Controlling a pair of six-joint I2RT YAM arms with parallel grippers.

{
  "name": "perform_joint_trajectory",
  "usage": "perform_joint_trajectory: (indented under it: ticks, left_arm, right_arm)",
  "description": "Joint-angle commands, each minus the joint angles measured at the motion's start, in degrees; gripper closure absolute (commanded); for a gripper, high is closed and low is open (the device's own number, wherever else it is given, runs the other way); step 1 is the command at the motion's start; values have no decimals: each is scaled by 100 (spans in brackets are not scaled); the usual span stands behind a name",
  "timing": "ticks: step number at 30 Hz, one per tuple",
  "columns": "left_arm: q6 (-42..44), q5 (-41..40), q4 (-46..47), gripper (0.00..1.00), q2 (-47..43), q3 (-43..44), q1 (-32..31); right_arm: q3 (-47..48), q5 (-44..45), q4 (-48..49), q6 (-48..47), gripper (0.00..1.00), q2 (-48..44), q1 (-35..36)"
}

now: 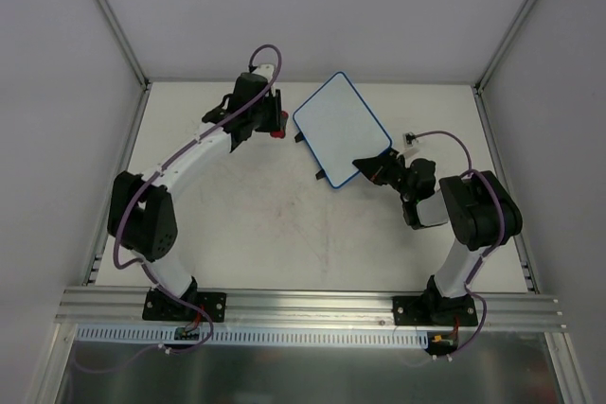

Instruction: Erase the whiteboard

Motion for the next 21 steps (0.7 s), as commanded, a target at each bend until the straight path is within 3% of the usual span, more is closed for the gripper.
perform_joint_trajectory:
  ticks: [1,11,18,21]
  left_arm:
    - [-421,-1011,-148,98,-683,-940,79]
    - [-1415,-1463,-596,100,-1810,-3111,422]
    - [-1688,-1189,-649,100,-2382,-3965,791]
    - [-1671,-1269,-640,94,-2505,-4106,800]
  right_arm:
    - [162,-301,1287,-61,100,88,89]
    - [197,-266,1287,-35,100,132,89]
    - [189,-249,1287,-35,100,158,80]
    - [197,-257,1287,-35,100,159,80]
